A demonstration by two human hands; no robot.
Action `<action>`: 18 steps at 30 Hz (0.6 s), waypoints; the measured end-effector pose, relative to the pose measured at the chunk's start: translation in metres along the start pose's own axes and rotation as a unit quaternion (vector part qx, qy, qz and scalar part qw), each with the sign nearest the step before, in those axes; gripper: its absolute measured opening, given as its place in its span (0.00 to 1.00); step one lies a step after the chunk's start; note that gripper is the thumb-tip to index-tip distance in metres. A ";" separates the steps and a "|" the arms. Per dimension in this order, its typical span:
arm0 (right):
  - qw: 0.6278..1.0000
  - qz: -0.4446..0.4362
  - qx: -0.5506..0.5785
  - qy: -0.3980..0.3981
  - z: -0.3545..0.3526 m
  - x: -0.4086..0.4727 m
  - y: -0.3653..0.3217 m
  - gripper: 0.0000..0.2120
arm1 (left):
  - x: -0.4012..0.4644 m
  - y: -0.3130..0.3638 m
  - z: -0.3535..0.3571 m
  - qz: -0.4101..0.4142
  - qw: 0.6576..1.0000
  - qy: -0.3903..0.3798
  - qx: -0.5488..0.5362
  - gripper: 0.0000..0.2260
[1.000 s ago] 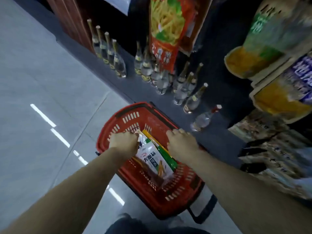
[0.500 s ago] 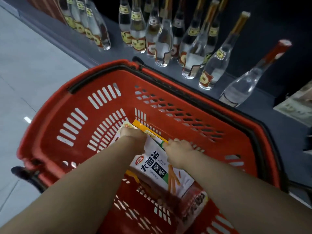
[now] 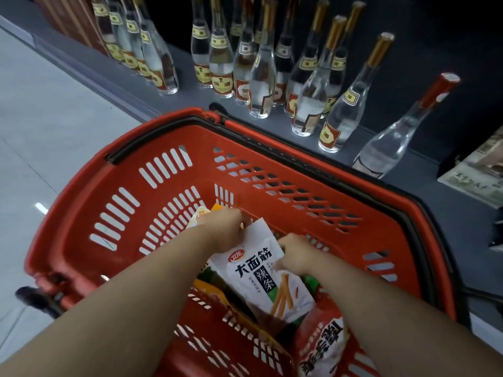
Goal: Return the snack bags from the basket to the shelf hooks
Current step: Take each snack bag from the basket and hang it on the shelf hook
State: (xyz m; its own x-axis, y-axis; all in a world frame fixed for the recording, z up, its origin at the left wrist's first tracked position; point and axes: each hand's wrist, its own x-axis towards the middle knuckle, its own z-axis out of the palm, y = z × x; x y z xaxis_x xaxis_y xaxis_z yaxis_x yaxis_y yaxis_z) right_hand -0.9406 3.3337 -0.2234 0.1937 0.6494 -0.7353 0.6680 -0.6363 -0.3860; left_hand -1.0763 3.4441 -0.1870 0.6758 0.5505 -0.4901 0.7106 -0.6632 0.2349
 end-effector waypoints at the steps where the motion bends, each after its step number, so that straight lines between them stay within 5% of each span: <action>1: 1.000 0.002 0.014 0.012 -0.005 -0.003 -0.001 0.15 | -0.002 0.000 -0.005 0.000 1.000 0.007 -0.029 0.14; 4: 0.999 0.002 -0.018 0.046 -0.013 -0.012 -0.008 0.11 | -0.009 -0.004 -0.013 -0.023 0.996 -0.032 -0.076 0.14; 8: 0.992 0.010 -0.065 0.110 -0.014 -0.025 -0.013 0.23 | -0.018 -0.021 -0.011 -0.107 0.984 -0.127 -0.072 0.20; 11: 0.990 -0.018 0.042 0.134 -0.015 -0.031 -0.009 0.20 | -0.025 -0.033 -0.010 -0.170 0.968 -0.118 -0.145 0.28; 14: 0.972 -0.074 0.150 0.164 -0.017 -0.036 -0.011 0.14 | -0.028 -0.044 -0.006 -0.210 0.907 -0.122 -0.344 0.36; 18: 0.933 -0.123 0.284 0.186 -0.026 -0.051 -0.023 0.10 | -0.031 -0.036 -0.003 -0.116 0.888 -0.106 -0.432 0.22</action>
State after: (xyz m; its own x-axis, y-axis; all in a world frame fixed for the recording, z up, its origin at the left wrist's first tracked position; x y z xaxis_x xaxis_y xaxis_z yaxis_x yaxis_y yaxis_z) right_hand -0.9469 3.3259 -0.1622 0.3904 0.8373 -0.3827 0.2569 -0.4983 -0.8281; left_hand -1.1219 3.4527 -0.1775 0.5050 0.4523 -0.7351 0.7727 0.1428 0.6186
